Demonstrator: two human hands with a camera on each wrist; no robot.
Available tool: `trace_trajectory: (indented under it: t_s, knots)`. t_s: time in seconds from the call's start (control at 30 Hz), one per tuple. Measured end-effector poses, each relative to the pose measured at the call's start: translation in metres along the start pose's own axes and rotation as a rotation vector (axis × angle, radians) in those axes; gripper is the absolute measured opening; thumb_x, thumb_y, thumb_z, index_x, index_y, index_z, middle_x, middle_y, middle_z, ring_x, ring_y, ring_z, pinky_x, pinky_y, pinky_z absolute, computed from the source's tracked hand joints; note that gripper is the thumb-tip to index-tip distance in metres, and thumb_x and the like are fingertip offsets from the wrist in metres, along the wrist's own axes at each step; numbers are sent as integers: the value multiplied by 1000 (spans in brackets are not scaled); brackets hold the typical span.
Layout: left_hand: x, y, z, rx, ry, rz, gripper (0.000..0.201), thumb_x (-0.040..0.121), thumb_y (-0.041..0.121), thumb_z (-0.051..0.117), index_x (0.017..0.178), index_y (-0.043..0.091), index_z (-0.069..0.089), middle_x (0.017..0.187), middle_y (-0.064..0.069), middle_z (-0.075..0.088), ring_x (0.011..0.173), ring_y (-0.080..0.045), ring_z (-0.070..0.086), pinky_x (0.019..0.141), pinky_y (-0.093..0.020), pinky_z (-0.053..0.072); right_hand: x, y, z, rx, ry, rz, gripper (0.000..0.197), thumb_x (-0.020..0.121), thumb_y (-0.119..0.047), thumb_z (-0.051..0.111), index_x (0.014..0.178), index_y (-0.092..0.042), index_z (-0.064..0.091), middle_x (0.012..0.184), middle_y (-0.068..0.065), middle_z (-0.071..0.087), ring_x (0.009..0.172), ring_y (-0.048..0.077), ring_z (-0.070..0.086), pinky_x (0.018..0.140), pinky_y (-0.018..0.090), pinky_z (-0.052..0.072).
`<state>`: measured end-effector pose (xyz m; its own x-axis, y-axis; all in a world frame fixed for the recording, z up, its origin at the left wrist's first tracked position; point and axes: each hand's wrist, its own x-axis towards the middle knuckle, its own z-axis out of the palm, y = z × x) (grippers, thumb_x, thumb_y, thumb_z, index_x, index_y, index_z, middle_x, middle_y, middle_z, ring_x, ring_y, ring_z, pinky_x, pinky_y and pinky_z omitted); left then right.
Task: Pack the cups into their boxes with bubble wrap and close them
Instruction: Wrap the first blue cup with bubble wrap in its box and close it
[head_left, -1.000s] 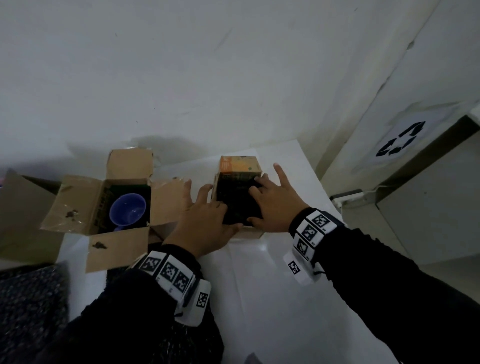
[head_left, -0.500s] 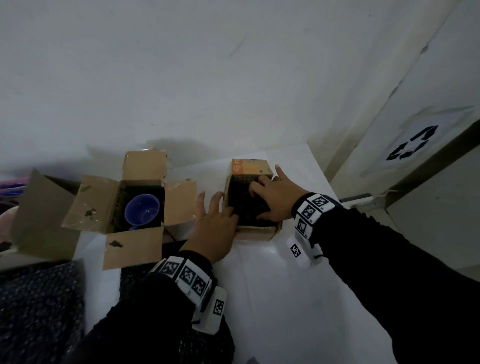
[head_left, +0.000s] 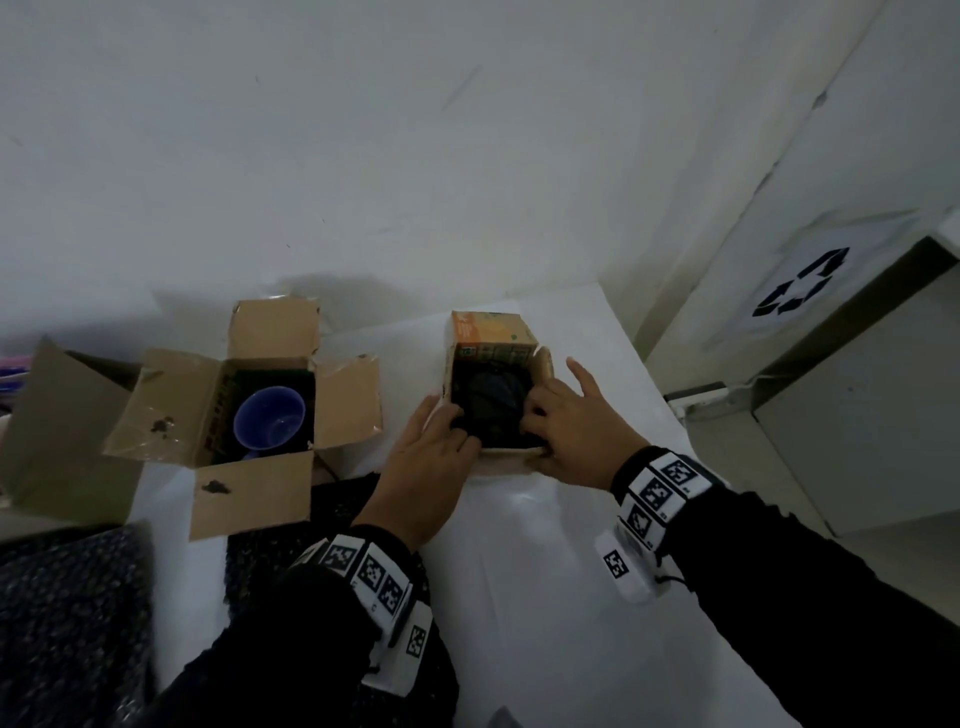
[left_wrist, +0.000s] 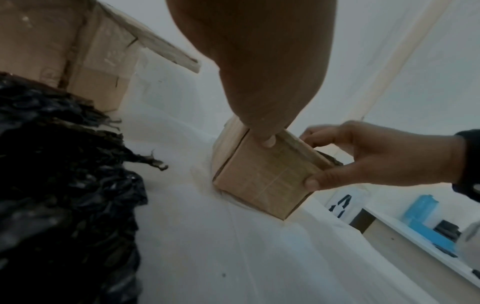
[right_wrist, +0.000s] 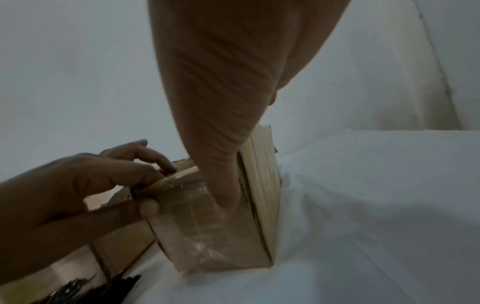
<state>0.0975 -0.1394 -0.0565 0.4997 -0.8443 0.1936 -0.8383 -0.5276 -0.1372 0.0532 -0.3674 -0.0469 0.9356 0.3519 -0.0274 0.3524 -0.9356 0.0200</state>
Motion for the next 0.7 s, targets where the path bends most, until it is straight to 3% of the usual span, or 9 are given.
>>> trace_trajectory:
  t_s: [0.1,0.23,0.4,0.5,0.57,0.63,0.7]
  knots:
    - [2,9,7,-85,1,51,37,81,9,34,93,14,69,84,-2,68,91,-24,63,119,-41,19,-10,-3,7,-28,112,-27,16,73,-25,67,89,-23,63,85,-3,61,97,22,61,116,58,15]
    - [4,16,4,-123,-51,52,40,81,12,29,92,17,67,78,1,65,78,-22,63,112,-42,34,-19,-11,16,-91,131,-15,19,78,-10,56,95,-17,62,83,-1,66,103,21,61,115,64,7]
    - [13,12,1,-45,-123,63,24,78,14,49,89,22,68,76,2,65,74,-22,63,114,-51,30,-14,-18,12,-124,137,4,20,68,-1,65,81,-17,68,69,-1,66,101,23,66,108,64,13]
    - [15,9,-4,-78,-23,8,16,82,21,54,93,23,66,85,1,63,80,-23,61,109,-44,29,-16,-26,8,-62,178,54,35,72,-5,36,91,-16,63,82,1,61,93,25,63,106,61,21]
    - [13,8,-3,-62,-33,9,16,84,21,56,96,24,66,86,3,64,82,-21,61,110,-46,30,-19,-32,9,-20,205,111,49,72,-7,23,101,-20,60,90,-1,60,90,24,60,105,57,30]
    - [8,8,-1,-22,-114,19,14,80,22,59,90,23,70,81,4,66,82,-22,61,109,-54,32,-22,-37,14,-7,166,110,48,70,-5,31,101,-24,63,89,-6,62,92,22,60,104,54,28]
    - [6,7,0,1,-196,9,15,73,25,61,84,23,71,78,5,68,86,-24,60,106,-58,33,-22,-36,17,-27,110,121,48,61,-2,52,98,-28,66,87,-9,62,95,21,60,102,53,22]
